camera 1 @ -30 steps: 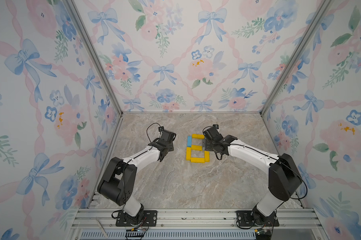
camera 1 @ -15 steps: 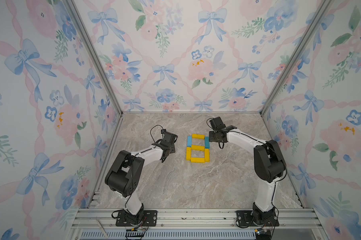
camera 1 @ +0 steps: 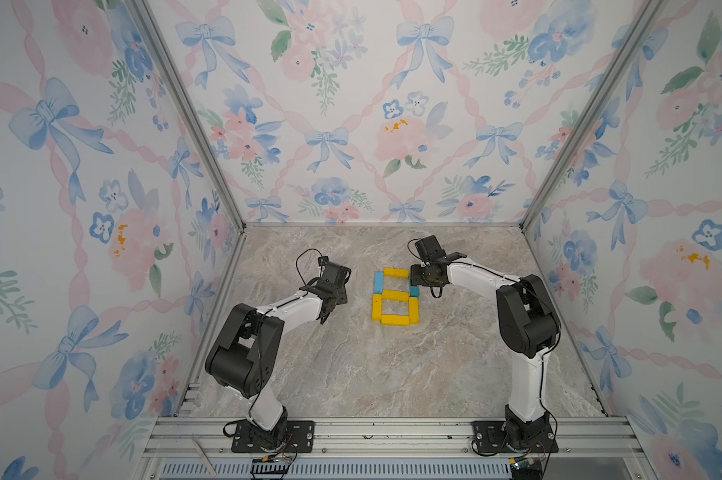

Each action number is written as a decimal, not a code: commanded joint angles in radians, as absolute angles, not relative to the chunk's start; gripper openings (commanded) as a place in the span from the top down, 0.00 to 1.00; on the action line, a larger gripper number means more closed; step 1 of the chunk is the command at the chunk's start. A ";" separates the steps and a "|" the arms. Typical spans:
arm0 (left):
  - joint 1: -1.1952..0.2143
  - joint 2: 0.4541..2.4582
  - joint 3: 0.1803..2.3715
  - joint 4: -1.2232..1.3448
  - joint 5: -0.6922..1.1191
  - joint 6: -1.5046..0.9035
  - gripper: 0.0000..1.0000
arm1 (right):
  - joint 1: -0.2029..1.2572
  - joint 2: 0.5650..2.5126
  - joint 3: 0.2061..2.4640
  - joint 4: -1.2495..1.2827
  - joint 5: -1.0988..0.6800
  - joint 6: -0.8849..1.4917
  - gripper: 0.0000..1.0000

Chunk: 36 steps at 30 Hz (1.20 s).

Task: Assemble the number 8 with building blocks
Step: Adjust the building block at the center of the board.

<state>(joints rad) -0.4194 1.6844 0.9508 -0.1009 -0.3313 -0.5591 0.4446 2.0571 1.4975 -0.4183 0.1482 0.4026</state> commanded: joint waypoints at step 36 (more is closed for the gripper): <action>-0.405 1.683 0.931 -0.102 -0.331 -0.540 0.44 | 0.506 2.186 1.595 -0.448 0.054 0.396 0.34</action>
